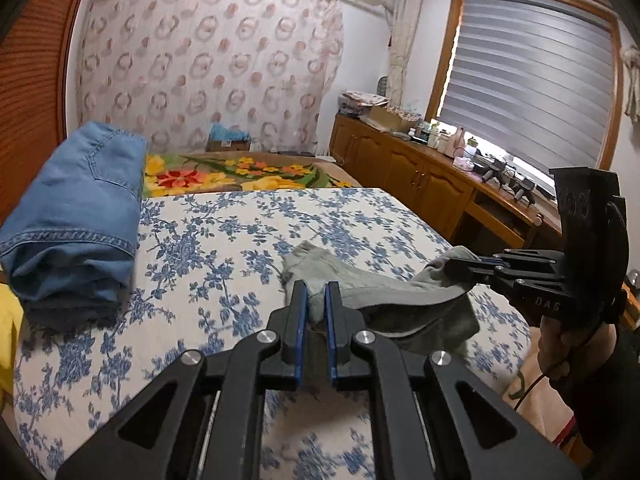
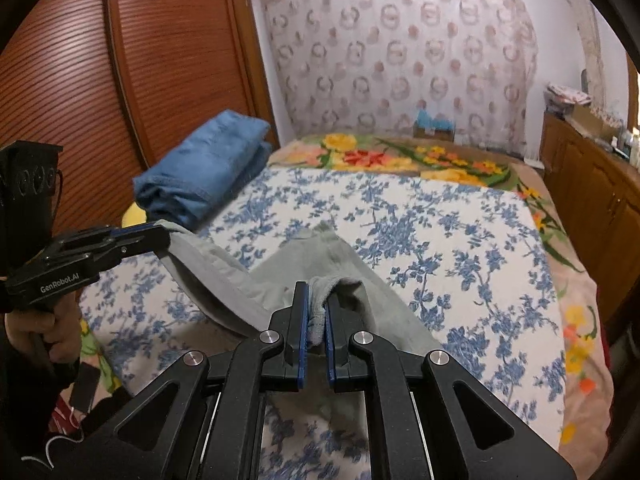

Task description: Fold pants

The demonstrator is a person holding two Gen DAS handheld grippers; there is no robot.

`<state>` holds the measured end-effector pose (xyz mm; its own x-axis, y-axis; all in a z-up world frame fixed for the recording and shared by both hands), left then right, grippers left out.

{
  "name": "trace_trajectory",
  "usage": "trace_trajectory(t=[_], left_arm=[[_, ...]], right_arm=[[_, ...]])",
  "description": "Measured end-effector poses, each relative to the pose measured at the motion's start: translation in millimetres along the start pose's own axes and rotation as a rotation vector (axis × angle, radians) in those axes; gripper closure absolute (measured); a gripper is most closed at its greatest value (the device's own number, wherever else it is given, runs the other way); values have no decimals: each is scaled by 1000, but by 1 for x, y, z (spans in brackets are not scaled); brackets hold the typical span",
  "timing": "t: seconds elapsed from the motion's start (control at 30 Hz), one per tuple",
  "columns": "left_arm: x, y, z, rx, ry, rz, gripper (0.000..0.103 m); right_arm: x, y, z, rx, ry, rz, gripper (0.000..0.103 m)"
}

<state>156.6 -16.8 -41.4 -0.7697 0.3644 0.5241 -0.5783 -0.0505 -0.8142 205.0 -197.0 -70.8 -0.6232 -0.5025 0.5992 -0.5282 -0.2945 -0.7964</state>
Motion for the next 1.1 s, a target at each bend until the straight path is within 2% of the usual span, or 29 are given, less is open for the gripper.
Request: trace_trajectory(t=[0.13, 0.27, 0.37, 0.5, 0.63, 0.73, 0.83, 1.0, 1.1], left_arm=[[-17, -32, -6, -14, -10, 18, 98], [-36, -87, -9, -51, -28, 63, 98], [-44, -139, -10, -45, -30, 130, 98], [-32, -201, -2, -92, -58, 232, 98], [-10, -225, 2, -144, -91, 292, 98], [0, -207, -1, -176, -128, 267, 98], [-1, -171, -11, -174, -145, 206, 98], [-10, -82, -29, -125, -165, 54, 98], [-7, -44, -27, -109, -161, 6, 98]], right_arm=[[-18, -30, 12, 38, 3, -3, 99], [-30, -77, 27, 81, 31, 37, 99], [-39, -124, 45, 90, 47, 92, 99], [-40, -180, 61, 86, 75, 165, 99], [-20, -225, 65, 94, 95, 260, 99], [-9, -232, 62, 92, 86, 279, 99], [-13, -211, 52, 90, 61, 243, 99], [-47, -135, 27, 89, 17, 87, 99], [-59, -92, 16, 73, -9, 16, 99]])
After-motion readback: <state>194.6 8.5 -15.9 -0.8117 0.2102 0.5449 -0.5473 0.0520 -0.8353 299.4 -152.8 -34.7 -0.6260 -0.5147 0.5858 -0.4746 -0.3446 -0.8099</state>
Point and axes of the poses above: each gripper's, at about its wrist camera, not at the fingertips, and x roughly against the way its jaws point, z to its right, y to its underside, the point moved 5 cm from there along -x, roughly the way its jaws point, and after that the axes turned 2 degrees about x, right-handed, at the moved point
